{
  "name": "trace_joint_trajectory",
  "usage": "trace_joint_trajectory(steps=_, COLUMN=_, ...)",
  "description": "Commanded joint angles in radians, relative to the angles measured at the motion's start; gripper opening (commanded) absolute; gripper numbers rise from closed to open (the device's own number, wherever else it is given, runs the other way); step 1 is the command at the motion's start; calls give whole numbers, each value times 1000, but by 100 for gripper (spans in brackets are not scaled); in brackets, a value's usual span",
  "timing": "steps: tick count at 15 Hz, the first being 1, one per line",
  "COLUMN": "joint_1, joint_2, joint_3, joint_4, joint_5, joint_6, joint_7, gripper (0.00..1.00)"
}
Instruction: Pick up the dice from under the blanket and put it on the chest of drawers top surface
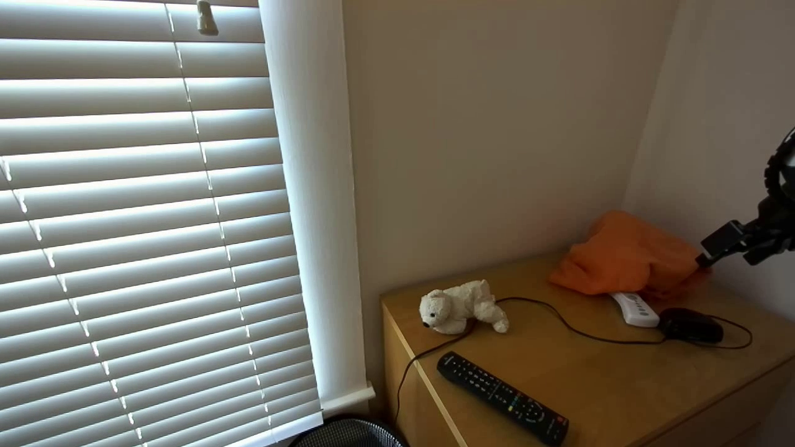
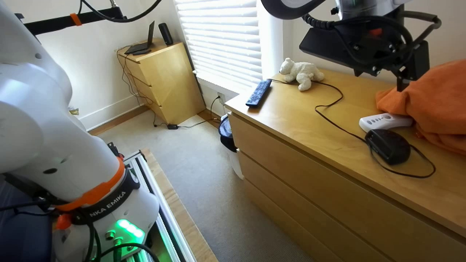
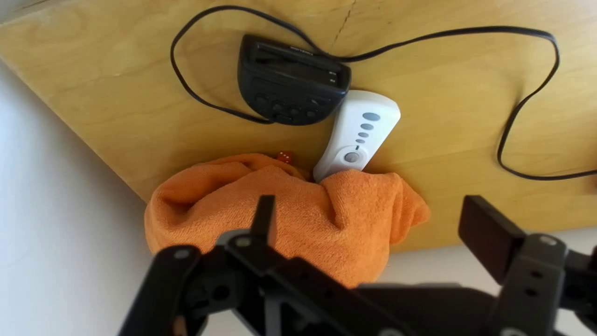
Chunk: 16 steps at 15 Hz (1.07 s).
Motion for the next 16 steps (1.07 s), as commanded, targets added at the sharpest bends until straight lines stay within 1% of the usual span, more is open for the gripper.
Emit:
trace_joint_trajectory(steps=1, joint_1=0, joint_2=0, joint_3=0, joint_4=0, joint_5=0, joint_6=0, joint_7=0, gripper=100)
trace_joint_trajectory(steps=2, joint_1=1, joint_2=35, joint_3=6, joint_4=14, joint_5=28, joint_6=52, joint_7=-20, gripper=100)
trace_joint_trajectory(steps=3, joint_1=0, joint_2=74, joint_3=4, joint_4=29, joint_5=15, joint_6=91, joint_7=-12, gripper=100)
trace_joint_trajectory(steps=6, joint_1=-4, joint_2=169, joint_3=3, joint_4=85, joint_5=9, joint_6=120, joint_7=10, gripper=100)
trace_joint_trajectory(steps=13, joint_1=-32, joint_2=398, joint_3=13, joint_4=271, joint_5=18, joint_6=76, joint_7=20, gripper=100)
trace_joint_trajectory(steps=16, joint_1=-44, joint_2=485, joint_3=6, joint_4=363, joint_5=16, joint_6=43, joint_7=49, gripper=100)
